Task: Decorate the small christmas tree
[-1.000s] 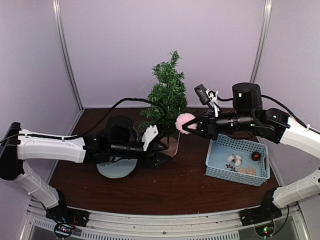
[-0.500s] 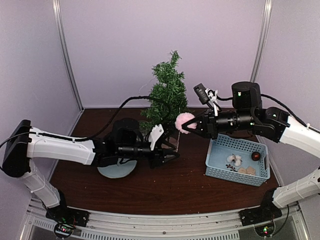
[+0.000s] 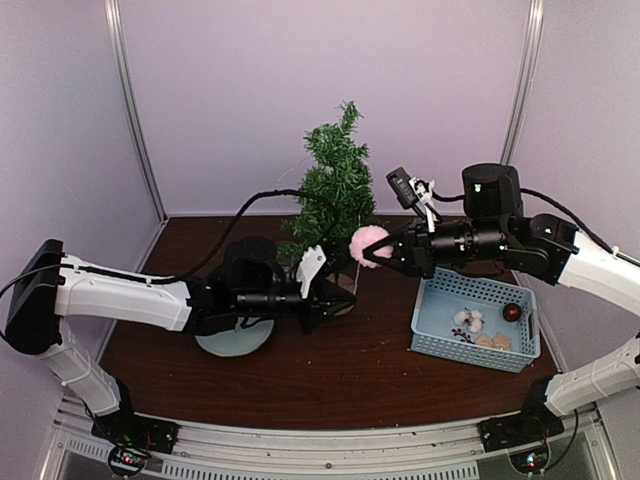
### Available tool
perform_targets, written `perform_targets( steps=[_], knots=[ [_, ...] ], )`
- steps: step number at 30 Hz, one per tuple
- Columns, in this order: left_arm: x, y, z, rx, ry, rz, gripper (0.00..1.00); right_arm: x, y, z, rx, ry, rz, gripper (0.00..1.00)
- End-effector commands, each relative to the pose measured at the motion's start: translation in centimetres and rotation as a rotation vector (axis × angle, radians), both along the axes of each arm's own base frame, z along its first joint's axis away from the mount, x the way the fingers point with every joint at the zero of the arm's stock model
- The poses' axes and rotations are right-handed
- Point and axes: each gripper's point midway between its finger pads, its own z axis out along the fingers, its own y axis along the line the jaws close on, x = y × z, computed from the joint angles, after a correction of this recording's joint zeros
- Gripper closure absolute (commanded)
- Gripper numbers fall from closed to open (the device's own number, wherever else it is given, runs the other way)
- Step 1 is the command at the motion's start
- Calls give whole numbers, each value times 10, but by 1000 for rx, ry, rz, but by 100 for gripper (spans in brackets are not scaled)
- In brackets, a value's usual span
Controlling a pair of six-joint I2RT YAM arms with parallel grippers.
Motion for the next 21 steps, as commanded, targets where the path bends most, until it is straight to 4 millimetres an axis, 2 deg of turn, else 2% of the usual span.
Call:
perform_targets(
  steps=[1,6,12,17,21],
  knots=[
    [2,5,10,-48,-14,39,100,6,1,19,40,-24,-21,100],
    [5,26,24,-28,-34,112,100,20,-1,23,58,-28,-96,100],
    [12,51,51,3,-75,199,100,39,5,31,92,-28,-173,100],
    [28,67,74,21,-105,292,100,49,-3,47,157,-86,-247,100],
    [43,71,94,9,-120,349,100,54,-5,56,193,-116,-275,100]
  ],
)
